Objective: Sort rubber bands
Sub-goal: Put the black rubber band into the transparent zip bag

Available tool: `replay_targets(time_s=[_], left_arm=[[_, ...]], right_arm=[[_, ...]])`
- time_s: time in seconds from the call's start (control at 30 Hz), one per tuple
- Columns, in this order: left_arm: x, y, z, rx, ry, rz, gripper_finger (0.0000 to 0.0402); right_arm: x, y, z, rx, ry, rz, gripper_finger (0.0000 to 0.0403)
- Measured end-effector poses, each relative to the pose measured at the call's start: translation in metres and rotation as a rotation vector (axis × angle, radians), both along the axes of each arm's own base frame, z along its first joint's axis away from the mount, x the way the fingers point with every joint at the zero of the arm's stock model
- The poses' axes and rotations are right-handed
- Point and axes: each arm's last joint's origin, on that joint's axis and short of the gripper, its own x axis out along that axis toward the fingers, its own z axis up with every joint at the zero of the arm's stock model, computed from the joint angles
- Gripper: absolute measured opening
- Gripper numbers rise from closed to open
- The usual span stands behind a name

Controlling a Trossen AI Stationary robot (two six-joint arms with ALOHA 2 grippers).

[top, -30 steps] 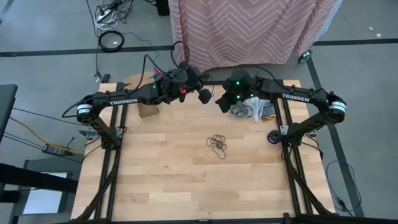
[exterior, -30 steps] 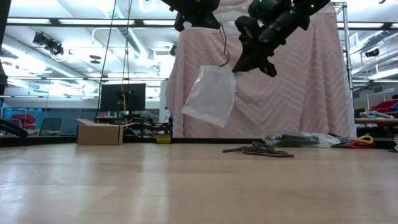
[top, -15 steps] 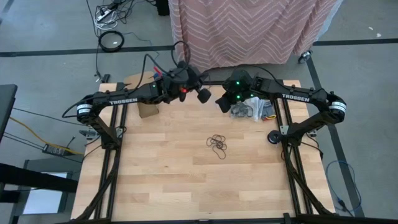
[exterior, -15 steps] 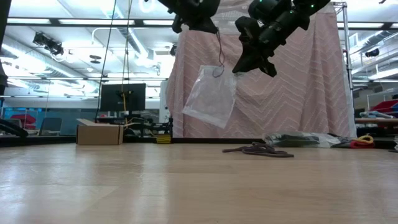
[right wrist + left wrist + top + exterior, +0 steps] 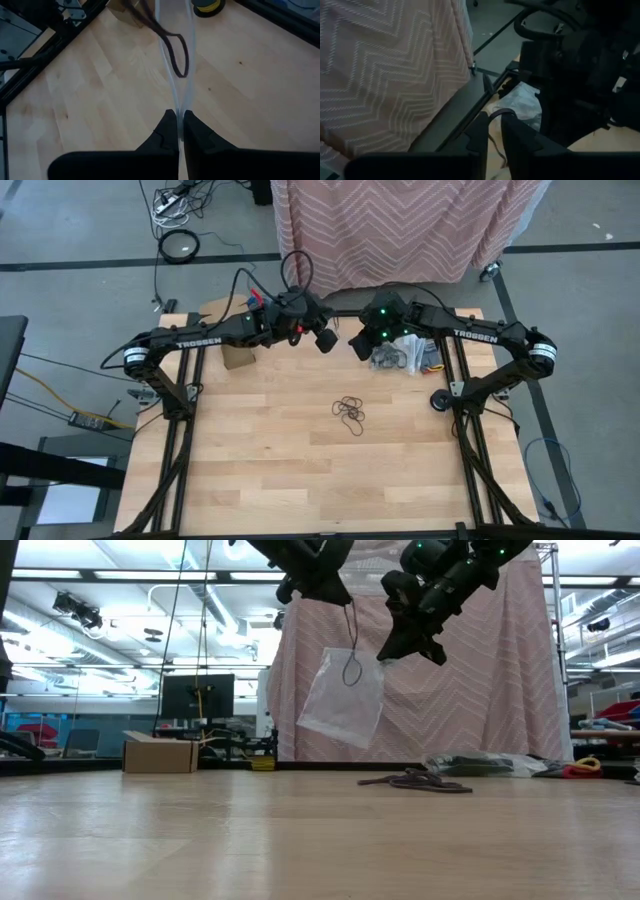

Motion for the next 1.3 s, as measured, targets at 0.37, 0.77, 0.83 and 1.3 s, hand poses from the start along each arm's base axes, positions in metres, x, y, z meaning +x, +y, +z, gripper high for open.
replay_targets(time_s=[0.37, 0.77, 0.83, 1.3], left_arm=[[0.000, 0.000, -0.002, -0.024, 0.002, 0.009, 0.0097], [0.013, 0.003, -0.042, -0.252, 0.096, 0.016, 0.0096], [0.021, 0.004, -0.047, -0.259, 0.068, 0.015, 0.0097], [0.025, -0.019, -0.060, -0.546, 0.151, -0.396, 0.0097]], right_arm=[[-0.002, 0.002, -0.002, 0.013, 0.022, 0.029, 0.0000], [-0.007, 0.003, -0.007, 0.003, 0.102, 0.049, 0.0000], [-0.006, 0.004, -0.007, 0.010, 0.098, 0.056, 0.0000], [-0.021, 0.007, -0.019, -0.008, 0.287, 0.137, 0.0000]])
